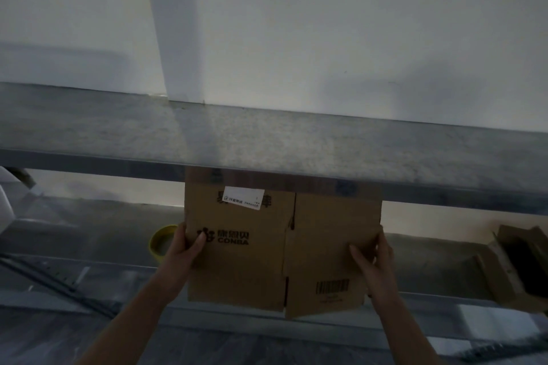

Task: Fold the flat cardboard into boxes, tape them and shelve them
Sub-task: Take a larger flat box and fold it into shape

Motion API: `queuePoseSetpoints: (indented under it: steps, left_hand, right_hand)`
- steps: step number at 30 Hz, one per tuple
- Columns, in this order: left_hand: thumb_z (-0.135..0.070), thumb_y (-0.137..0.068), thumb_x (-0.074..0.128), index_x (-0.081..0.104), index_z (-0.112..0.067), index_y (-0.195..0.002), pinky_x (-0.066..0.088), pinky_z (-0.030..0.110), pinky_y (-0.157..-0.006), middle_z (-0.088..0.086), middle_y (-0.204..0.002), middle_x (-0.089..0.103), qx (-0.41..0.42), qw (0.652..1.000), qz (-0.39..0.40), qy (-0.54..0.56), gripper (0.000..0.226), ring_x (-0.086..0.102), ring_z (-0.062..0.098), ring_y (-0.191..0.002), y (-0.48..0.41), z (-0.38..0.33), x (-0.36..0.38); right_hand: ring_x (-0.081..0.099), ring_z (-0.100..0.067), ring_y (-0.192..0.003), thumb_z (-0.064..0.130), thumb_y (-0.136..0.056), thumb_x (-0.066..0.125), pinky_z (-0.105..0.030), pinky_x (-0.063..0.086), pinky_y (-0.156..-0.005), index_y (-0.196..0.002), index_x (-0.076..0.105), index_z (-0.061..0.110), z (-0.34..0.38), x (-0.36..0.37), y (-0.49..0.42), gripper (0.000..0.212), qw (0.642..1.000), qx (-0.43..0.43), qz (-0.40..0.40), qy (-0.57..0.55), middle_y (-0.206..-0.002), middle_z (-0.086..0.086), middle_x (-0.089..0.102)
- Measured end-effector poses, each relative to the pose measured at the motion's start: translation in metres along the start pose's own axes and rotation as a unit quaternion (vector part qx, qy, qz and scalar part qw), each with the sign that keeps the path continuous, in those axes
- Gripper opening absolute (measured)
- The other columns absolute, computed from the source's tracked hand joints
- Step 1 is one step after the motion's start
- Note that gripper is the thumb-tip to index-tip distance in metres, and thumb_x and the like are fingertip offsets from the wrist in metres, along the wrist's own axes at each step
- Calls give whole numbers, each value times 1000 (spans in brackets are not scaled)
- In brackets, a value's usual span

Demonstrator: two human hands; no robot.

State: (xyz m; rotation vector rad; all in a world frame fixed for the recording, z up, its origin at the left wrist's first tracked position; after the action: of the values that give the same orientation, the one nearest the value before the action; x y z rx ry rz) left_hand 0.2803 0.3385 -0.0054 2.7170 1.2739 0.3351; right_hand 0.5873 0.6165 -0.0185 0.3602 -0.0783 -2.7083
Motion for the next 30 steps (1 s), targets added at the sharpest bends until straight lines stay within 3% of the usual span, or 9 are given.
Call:
queuePoseSetpoints:
  steps: [3, 6, 9, 12, 17, 22, 27, 30]
  left_hand:
    - [-22, -92, 59, 48, -46, -126, 50, 31, -83, -7, -117, 66, 12, 1000, -6, -10, 42, 62, 12, -107, 4, -5, 4]
    - [-29, -87, 64, 50, -45, -127, 49, 34, -85, -6, -118, 64, 13, 1000, -17, -18, 45, 61, 14, -107, 6, -5, 0]
    - [-40, -81, 65, 59, -39, -119, 51, 32, -82, -5, -112, 68, 7, 1000, -5, -29, 39, 64, 17, -105, 7, -3, 0]
    - [-45, -82, 62, 66, -31, -112, 51, 33, -81, -2, -109, 71, -6, 1000, -16, -21, 33, 64, 21, -106, 7, 0, -4]
    - [-47, -88, 56, 59, -32, -125, 48, 38, -91, -3, -121, 67, -4, 1000, 10, -26, 41, 62, 15, -112, 4, -7, -15]
    - [-44, -95, 48, 59, -43, -113, 46, 31, -79, -11, -105, 68, 20, 995, -2, -96, 21, 60, 13, -106, 8, -15, 3]
    - [-16, -96, 54, 44, -38, -133, 54, 25, -75, -4, -112, 66, 67, 995, -18, -71, 44, 65, 11, -101, 15, -21, -3]
    - [-9, -94, 57, 52, -32, -123, 57, 36, -83, 1, -112, 66, 61, 991, 12, -120, 38, 65, 18, -102, 19, -11, 3]
  right_hand:
    - [48, -14, -125, 31, -78, 76, -42, 43, -105, -147, 35, 39, 1, 4, 8, 80, 996, 12, 29, -82, -138, 14, 47]
    - [53, -12, -121, 36, -74, 77, -38, 49, -96, -140, 44, 39, -5, 3, 14, 73, 993, 9, 41, -111, -136, 11, 54]
    - [59, -15, -114, 37, -76, 74, -33, 54, -84, -120, 54, 47, -8, 6, 18, 49, 990, 14, 55, -126, -124, 12, 61]
    - [57, -19, -114, 32, -92, 60, -35, 51, -85, -108, 57, 51, -6, 7, 19, 25, 993, -3, 50, -108, -114, 16, 62]
    - [53, -17, -120, 27, -100, 50, -42, 47, -97, -128, 50, 41, 3, -11, 17, 32, 993, -1, 40, -115, -129, 6, 57]
    - [54, -18, -121, 26, -95, 58, -47, 45, -104, -139, 47, 30, 10, 0, 22, 45, 989, 30, 85, -115, -133, 2, 57]
    - [61, -28, -110, 15, -93, 62, -48, 52, -89, -120, 57, 28, -13, -13, 26, 30, 988, 65, 35, -139, -121, -9, 64]
    - [63, -27, -106, 13, -92, 63, -46, 54, -84, -112, 59, 32, -23, -8, 34, 28, 988, 68, 46, -131, -116, -7, 66]
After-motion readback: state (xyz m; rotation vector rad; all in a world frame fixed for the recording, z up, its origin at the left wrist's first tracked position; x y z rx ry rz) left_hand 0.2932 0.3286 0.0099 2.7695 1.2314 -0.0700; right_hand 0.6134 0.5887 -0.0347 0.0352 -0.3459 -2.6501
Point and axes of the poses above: each hand's wrist, its own y-axis away from the middle knuckle, its own x-axis out of the palm, z = x × y, the point moved 5 cm from there along -y, towards the middle knuckle
